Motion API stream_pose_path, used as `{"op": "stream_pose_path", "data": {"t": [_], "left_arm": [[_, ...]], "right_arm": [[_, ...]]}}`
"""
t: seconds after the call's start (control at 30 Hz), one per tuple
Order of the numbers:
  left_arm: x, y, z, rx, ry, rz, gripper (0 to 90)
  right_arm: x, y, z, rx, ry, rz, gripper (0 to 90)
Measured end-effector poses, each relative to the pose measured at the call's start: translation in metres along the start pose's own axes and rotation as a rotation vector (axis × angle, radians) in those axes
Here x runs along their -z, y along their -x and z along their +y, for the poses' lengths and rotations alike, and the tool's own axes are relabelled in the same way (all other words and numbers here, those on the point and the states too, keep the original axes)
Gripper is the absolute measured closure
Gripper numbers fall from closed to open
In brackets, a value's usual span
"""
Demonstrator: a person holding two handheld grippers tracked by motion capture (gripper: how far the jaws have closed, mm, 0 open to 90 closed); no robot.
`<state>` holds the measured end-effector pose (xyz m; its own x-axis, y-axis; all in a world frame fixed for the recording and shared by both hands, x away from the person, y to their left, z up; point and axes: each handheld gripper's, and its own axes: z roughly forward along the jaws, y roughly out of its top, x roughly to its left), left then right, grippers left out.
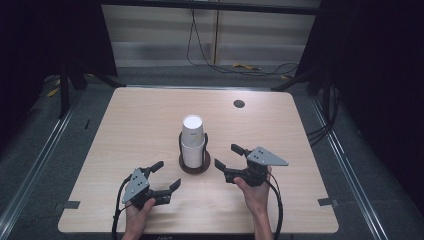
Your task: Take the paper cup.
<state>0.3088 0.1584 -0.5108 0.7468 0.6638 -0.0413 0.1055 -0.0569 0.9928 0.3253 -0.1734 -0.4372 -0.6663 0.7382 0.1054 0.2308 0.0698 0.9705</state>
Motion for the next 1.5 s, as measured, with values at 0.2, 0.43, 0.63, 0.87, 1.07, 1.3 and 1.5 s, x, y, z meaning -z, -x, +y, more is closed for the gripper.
{"op": "stream_pose_path", "data": {"t": [0.2,0.43,0.63,0.87,1.07,1.3,1.5], "left_arm": [[0.000,0.000,0.000,-0.008,0.000,-0.007,15.8],[0.001,-0.001,0.000,-0.006,0.003,-0.008,15.8],[0.002,-0.002,-0.001,0.004,0.026,0.000,15.8],[0.002,-0.002,-0.001,0.006,0.030,0.001,15.8],[0.003,-0.002,-0.001,0.001,0.030,0.000,15.9],[0.003,-0.003,-0.001,0.006,0.033,0.000,15.9],[0.004,-0.003,-0.001,-0.002,0.028,0.002,15.8]], "right_arm": [[-0.013,0.000,0.009,-0.004,-0.012,0.034,19.1],[-0.022,-0.001,0.020,0.018,-0.022,0.062,18.2],[-0.031,-0.002,0.035,0.043,-0.039,0.092,18.0],[-0.042,-0.002,0.049,0.060,-0.050,0.122,18.4],[-0.054,-0.003,0.061,0.079,-0.076,0.150,19.3],[-0.067,0.003,0.071,0.076,-0.115,0.160,19.2],[-0.079,0.005,0.078,0.082,-0.151,0.177,18.1]]}}
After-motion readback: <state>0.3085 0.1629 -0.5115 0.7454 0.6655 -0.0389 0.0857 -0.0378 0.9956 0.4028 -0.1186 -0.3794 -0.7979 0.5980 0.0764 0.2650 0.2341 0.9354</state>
